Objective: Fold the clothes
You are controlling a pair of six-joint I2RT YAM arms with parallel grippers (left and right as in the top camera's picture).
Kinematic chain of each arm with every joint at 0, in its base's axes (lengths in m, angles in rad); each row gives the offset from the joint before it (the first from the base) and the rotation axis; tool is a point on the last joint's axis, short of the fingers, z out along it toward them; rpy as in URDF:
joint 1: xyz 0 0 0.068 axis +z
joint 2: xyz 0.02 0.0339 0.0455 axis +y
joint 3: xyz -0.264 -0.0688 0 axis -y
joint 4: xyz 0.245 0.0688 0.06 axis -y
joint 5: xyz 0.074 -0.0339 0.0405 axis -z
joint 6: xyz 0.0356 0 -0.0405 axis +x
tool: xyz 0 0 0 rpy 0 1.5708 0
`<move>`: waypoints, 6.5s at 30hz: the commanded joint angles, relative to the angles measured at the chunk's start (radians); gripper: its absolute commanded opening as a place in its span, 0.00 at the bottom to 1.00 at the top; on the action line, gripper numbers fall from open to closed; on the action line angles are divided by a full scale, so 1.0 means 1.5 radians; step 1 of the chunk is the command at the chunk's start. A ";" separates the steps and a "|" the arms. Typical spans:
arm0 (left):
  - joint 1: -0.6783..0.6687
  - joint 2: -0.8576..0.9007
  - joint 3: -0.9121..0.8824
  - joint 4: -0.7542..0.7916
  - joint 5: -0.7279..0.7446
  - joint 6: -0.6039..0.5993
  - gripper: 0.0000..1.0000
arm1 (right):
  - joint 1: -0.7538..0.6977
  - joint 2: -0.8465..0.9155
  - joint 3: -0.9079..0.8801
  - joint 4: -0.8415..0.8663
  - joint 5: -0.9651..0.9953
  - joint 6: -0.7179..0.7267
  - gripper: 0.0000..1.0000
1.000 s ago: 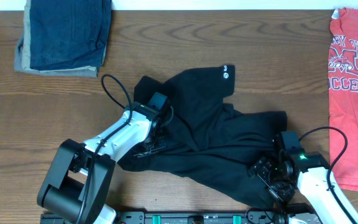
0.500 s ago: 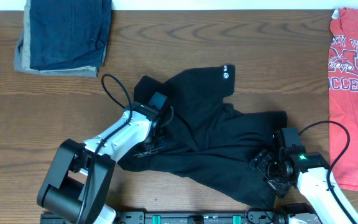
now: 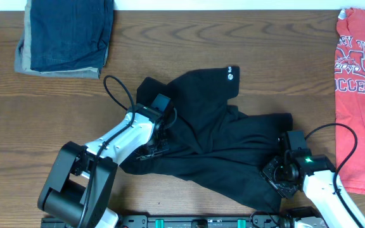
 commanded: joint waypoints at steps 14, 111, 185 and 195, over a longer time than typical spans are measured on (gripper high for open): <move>-0.001 0.010 -0.003 -0.004 -0.013 0.004 0.13 | 0.007 -0.002 -0.005 0.017 0.012 0.012 0.12; -0.001 -0.554 0.082 -0.169 -0.026 0.061 0.33 | -0.018 0.069 0.461 -0.317 0.052 -0.121 0.01; -0.023 -0.023 0.057 0.020 0.017 -0.202 0.06 | -0.017 0.050 0.549 -0.378 0.112 -0.148 0.03; -0.023 -0.240 0.057 -0.065 -0.049 -0.164 0.06 | -0.018 0.050 0.549 -0.378 0.111 -0.148 0.02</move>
